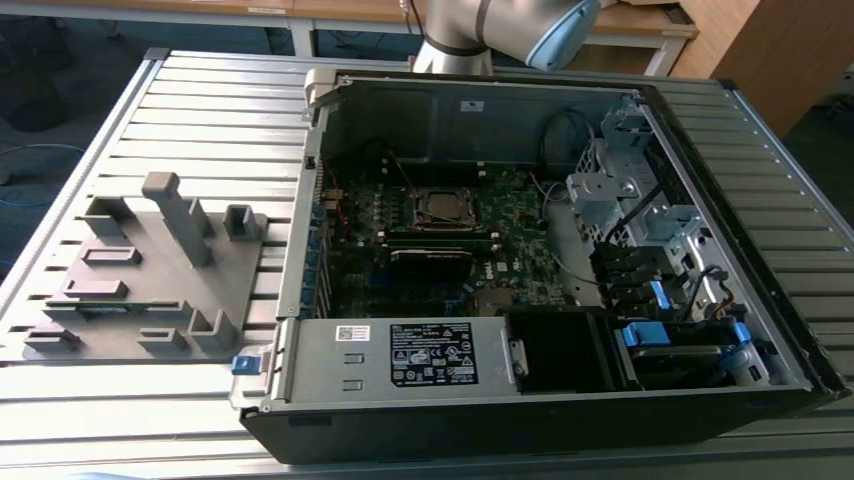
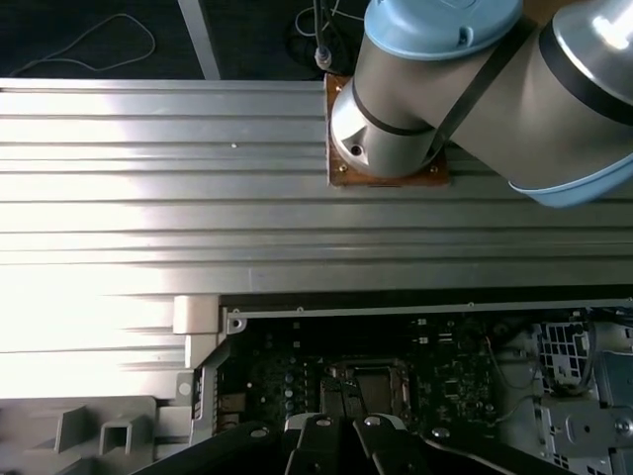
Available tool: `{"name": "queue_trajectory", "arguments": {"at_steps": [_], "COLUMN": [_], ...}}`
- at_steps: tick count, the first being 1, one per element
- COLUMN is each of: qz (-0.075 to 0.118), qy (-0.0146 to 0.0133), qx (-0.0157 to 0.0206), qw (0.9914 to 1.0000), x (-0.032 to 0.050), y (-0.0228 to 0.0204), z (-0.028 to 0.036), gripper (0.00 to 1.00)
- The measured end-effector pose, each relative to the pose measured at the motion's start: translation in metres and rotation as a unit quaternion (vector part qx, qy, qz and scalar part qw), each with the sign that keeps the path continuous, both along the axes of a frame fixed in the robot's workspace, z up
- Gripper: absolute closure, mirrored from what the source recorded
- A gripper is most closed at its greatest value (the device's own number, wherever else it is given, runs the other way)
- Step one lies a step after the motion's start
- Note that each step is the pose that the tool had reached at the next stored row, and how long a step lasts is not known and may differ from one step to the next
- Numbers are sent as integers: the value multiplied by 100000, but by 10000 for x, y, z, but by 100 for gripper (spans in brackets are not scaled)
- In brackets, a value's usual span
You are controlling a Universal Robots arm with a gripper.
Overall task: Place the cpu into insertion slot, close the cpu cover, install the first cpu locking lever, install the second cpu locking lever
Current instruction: 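Install the first cpu locking lever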
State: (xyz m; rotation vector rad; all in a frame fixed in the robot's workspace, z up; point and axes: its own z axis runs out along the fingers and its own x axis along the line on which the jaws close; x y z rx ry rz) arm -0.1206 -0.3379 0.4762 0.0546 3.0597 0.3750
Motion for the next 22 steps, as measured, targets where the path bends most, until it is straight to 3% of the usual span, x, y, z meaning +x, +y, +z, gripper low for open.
{"name": "queue_trajectory", "arguments": {"at_steps": [9,17,22], "qz": [-1,0,0], "qy": [-5,-1,0], "qx": [4,-1,-2], "qw": [100000,100000,100000], "x": [0,0,0], "y": [0,0,0], "z": [-31,-152,-154], "gripper": [89,89,89]}}
